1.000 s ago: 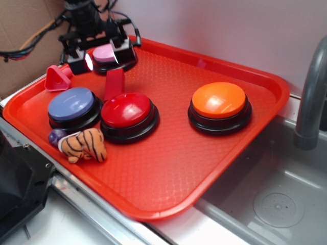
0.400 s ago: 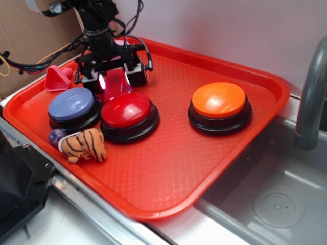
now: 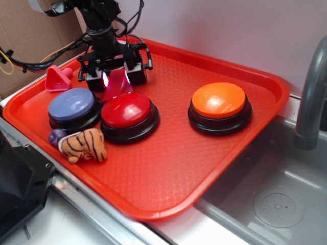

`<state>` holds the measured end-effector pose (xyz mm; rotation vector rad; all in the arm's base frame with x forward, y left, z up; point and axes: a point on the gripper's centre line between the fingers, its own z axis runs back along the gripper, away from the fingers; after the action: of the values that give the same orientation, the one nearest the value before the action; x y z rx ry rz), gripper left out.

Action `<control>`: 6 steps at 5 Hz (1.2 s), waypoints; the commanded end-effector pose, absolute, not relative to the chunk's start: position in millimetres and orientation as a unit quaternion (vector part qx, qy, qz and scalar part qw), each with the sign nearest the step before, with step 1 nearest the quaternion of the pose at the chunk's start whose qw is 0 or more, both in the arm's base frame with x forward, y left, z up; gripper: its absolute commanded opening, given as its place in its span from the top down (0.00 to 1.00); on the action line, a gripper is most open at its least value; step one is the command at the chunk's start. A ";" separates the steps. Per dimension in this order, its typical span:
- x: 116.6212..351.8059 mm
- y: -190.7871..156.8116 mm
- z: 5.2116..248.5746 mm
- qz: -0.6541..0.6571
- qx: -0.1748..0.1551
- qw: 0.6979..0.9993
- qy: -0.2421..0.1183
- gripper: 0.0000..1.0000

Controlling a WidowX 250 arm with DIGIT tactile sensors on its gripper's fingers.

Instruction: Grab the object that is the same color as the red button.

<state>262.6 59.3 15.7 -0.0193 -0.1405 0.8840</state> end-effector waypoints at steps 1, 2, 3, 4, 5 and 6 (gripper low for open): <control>258.3 61.8 35.6 0.377 -0.006 0.924 -0.064 1.00; 256.0 54.7 53.3 0.323 0.008 0.944 -0.072 1.00; 256.5 44.1 84.9 0.234 -0.005 0.970 -0.061 1.00; 251.0 18.9 118.5 0.112 -0.024 0.992 -0.046 1.00; 239.7 -4.9 126.8 0.010 -0.048 0.999 -0.024 1.00; 228.6 -29.9 137.4 -0.072 -0.037 0.997 -0.010 1.00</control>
<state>223.7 -38.5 118.5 -0.0790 0.0552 -0.1216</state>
